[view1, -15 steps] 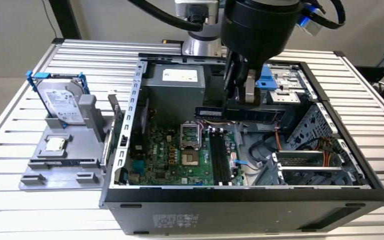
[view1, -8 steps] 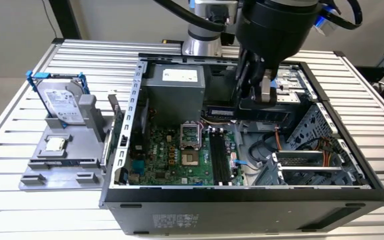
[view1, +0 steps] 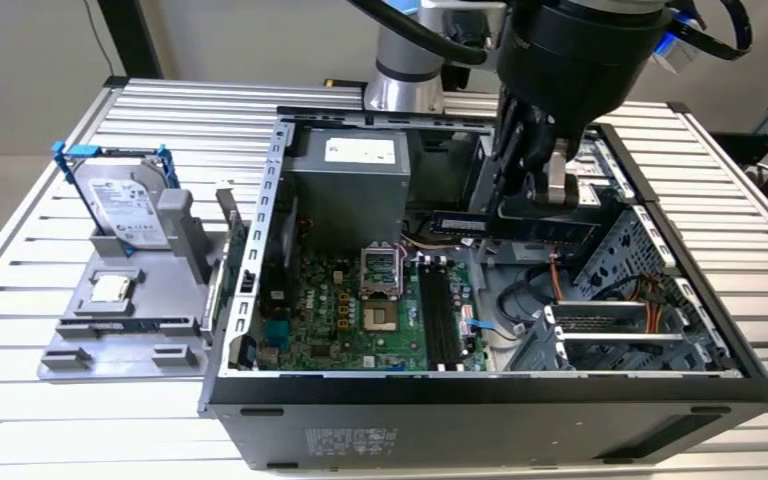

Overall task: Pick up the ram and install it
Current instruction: 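Pick up the ram and move it above insertion slot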

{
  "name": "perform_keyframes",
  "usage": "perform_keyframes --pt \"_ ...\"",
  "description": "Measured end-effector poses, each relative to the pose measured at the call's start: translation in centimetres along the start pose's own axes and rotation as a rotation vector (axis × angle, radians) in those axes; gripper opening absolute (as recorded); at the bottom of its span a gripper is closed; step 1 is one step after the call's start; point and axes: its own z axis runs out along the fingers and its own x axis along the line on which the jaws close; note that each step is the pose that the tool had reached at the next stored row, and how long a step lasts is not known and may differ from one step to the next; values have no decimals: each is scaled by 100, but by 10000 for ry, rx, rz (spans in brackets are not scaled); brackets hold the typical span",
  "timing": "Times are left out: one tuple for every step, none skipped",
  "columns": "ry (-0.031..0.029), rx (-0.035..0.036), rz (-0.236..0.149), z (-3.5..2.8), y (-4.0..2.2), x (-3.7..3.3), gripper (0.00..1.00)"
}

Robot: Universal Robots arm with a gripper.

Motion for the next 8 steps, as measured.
perform_keyframes --pt "0 0 0 0 0 0 0" --pt "1 0 -1 0 -1 0 0" --pt "0 0 -1 0 -2 0 0" --pt "0 0 -1 0 -2 0 0" --pt "0 0 -1 0 -2 0 0" --pt "0 0 -1 0 -3 -3 0" --pt "0 0 -2 0 -3 -10 0" --pt "-2 0 -1 1 -1 -20 0"
